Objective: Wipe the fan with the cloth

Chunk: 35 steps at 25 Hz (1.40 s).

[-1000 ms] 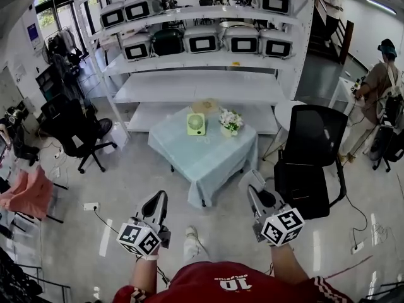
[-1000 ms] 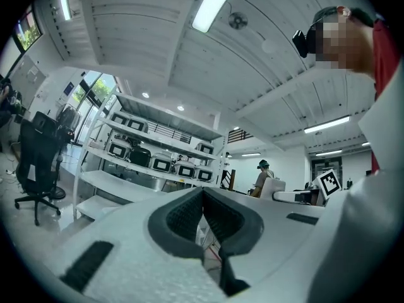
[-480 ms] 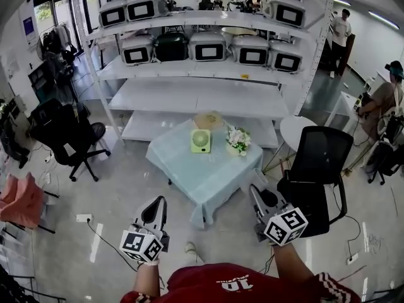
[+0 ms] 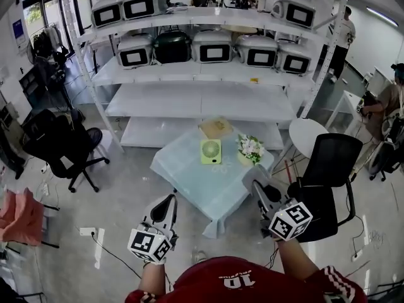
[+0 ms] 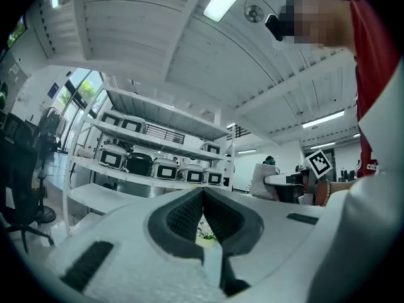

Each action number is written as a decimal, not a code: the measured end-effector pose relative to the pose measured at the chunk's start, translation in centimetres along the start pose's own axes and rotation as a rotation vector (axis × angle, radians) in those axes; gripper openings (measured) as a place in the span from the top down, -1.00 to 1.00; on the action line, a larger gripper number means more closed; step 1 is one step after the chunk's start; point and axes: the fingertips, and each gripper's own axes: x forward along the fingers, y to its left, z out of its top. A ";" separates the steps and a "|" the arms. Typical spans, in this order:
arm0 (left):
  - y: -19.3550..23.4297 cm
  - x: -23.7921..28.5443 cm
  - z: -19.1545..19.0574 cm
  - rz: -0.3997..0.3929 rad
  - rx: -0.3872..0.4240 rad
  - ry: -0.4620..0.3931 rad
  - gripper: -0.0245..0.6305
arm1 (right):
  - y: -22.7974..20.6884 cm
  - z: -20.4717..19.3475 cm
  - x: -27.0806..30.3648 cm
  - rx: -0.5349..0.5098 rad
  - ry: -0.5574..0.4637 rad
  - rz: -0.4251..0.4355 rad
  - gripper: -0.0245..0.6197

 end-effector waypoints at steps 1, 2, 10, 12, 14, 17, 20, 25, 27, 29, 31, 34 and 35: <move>0.9 0.4 0.0 -0.003 -0.005 0.001 0.92 | 0.0 -0.1 0.9 0.001 0.005 -0.003 0.86; 1.7 0.7 0.0 -0.006 -0.011 0.003 0.93 | -0.1 -0.3 1.7 0.003 0.008 -0.009 0.86; 6.0 3.7 -0.7 -0.082 -0.092 0.015 0.93 | -1.1 -1.9 5.2 0.012 0.043 -0.076 0.86; 6.4 4.7 -0.5 -0.089 -0.119 0.008 0.93 | -1.7 -1.9 5.9 0.005 0.051 -0.078 0.86; 6.4 5.5 -0.8 -0.101 -0.137 0.015 0.93 | -2.2 -2.1 6.4 0.006 0.059 -0.081 0.86; 5.8 5.9 -1.8 -0.132 -0.155 0.055 0.93 | -2.6 -3.0 6.6 0.026 0.088 -0.082 0.86; 5.4 7.3 -2.5 -0.164 -0.133 0.080 0.93 | -4.2 -3.8 8.0 0.033 0.105 -0.072 0.86; 6.2 10.3 -3.5 -0.118 -0.132 0.088 0.93 | -7.4 -5.2 11.1 0.060 0.126 -0.026 0.86; 6.4 11.8 -3.6 -0.081 -0.135 0.079 0.93 | -8.6 -5.2 12.7 0.067 0.128 0.010 0.86; 6.6 13.7 -3.7 -0.047 -0.136 0.075 0.93 | -10.2 -5.4 14.5 0.073 0.134 0.042 0.86; 6.4 15.9 -4.3 -0.035 -0.161 0.081 0.93 | -12.2 -5.6 16.1 0.088 0.145 0.063 0.86; 5.5 19.2 -5.5 -0.055 -0.192 0.111 0.92 | -15.7 -6.0 18.5 0.127 0.163 0.083 0.86; 5.4 20.2 -5.8 -0.054 -0.190 0.119 0.92 | -16.7 -6.1 19.3 0.138 0.168 0.093 0.86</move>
